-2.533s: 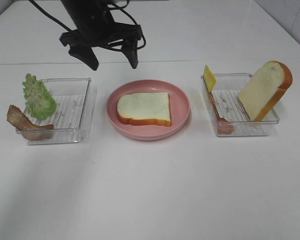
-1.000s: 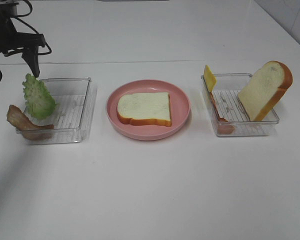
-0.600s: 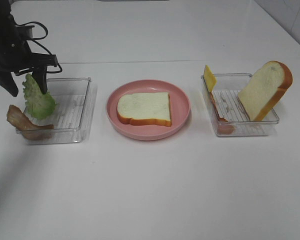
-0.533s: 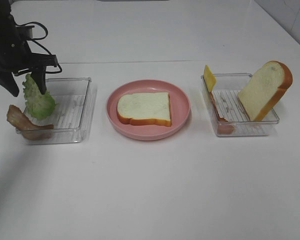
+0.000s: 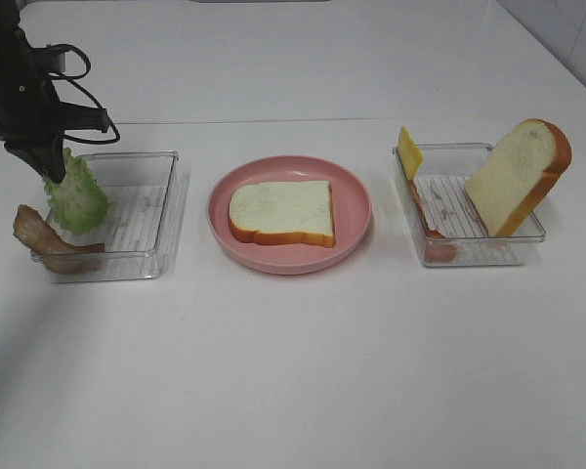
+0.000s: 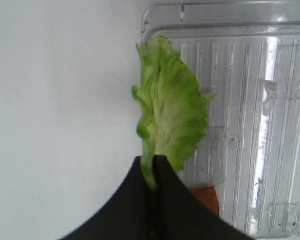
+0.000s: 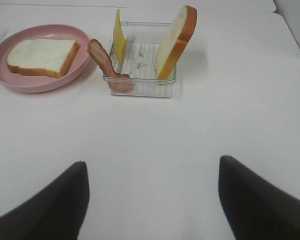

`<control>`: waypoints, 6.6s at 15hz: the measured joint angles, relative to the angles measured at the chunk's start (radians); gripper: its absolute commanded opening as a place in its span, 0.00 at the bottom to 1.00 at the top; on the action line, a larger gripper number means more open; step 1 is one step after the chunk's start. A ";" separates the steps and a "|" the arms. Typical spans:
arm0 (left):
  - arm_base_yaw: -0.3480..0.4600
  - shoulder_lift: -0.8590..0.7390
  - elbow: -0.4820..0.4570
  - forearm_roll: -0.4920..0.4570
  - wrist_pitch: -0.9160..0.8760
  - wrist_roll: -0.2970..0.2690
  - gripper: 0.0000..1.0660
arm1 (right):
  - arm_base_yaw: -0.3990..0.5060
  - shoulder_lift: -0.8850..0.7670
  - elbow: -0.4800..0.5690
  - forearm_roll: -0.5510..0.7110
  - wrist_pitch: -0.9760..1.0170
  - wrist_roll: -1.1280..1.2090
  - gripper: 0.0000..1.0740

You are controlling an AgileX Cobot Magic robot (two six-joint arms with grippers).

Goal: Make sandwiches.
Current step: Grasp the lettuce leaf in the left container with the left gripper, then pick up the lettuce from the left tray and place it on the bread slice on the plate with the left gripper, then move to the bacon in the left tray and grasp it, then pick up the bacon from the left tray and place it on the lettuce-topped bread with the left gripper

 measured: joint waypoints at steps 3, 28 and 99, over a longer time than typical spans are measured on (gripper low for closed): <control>0.000 -0.016 -0.020 -0.012 0.002 0.005 0.00 | 0.000 0.000 0.000 0.000 0.000 0.000 0.65; -0.317 0.126 -0.091 -0.590 -0.225 0.149 0.00 | 0.000 0.000 0.000 0.000 0.000 0.000 0.65; -0.099 -0.221 0.158 -0.557 -0.214 0.125 0.00 | 0.000 0.000 0.000 0.005 0.000 0.000 0.65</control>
